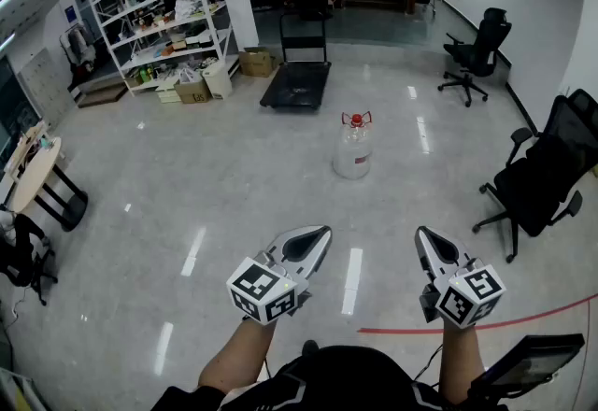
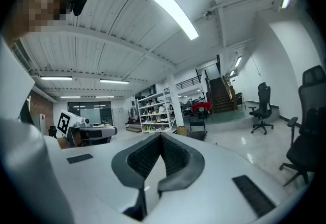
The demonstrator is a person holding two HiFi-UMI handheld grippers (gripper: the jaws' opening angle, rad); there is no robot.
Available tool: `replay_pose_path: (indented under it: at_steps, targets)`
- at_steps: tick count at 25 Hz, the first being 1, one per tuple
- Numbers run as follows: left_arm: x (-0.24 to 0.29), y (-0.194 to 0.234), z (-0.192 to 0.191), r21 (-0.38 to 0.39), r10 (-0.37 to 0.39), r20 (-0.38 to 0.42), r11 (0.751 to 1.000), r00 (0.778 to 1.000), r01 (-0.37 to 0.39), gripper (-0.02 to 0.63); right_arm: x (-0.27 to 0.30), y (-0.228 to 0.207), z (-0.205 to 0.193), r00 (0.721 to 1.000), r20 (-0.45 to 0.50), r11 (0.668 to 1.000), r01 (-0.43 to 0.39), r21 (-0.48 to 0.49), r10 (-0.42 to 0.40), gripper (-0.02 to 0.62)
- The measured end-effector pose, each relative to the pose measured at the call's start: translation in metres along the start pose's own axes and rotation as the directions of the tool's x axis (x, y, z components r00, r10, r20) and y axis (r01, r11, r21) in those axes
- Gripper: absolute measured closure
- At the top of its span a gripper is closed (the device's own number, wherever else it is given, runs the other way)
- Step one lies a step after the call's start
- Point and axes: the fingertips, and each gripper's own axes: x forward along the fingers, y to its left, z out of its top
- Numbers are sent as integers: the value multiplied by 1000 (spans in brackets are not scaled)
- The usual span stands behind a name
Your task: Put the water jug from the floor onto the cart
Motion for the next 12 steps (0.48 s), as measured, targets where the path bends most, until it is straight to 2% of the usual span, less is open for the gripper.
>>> replay_pose_path:
  at_steps: [12]
  targets:
    - [4, 11, -3, 4, 8, -15, 1000, 1000, -7, 606, 9, -3, -3, 1000, 6, 1000, 19, 22, -19, 594]
